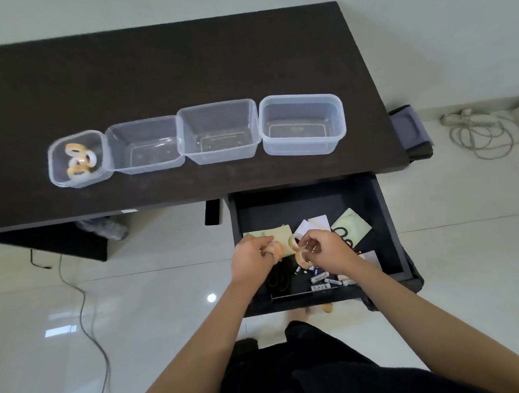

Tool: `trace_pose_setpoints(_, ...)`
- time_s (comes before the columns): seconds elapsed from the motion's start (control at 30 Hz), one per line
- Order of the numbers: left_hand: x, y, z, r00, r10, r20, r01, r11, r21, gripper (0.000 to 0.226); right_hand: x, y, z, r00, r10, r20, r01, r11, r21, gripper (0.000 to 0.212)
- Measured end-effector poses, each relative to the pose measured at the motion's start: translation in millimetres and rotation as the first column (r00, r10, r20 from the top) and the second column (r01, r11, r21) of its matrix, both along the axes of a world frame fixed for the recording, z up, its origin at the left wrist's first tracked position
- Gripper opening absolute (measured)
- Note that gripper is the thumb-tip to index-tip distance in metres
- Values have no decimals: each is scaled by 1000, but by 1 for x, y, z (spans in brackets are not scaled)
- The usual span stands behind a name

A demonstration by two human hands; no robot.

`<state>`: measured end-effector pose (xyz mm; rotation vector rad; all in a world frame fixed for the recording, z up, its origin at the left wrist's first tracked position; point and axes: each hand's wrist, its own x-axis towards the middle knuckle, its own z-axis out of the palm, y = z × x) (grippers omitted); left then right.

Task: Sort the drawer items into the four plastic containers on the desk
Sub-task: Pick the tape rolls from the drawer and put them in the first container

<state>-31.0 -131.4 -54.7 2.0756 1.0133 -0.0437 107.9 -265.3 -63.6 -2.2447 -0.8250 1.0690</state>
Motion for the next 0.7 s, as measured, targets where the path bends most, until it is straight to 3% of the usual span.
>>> trace_pose_setpoints(0.43,-121,159,78,939,311,149,-319,947,30,22,-104,199,89,993,64,103,-92,951,297,18)
trace_pose_setpoints(0.7,-169,266,119,933,310,183,-343,919,195,19,-159,304,123,983,62,171,-123,921,370,17)
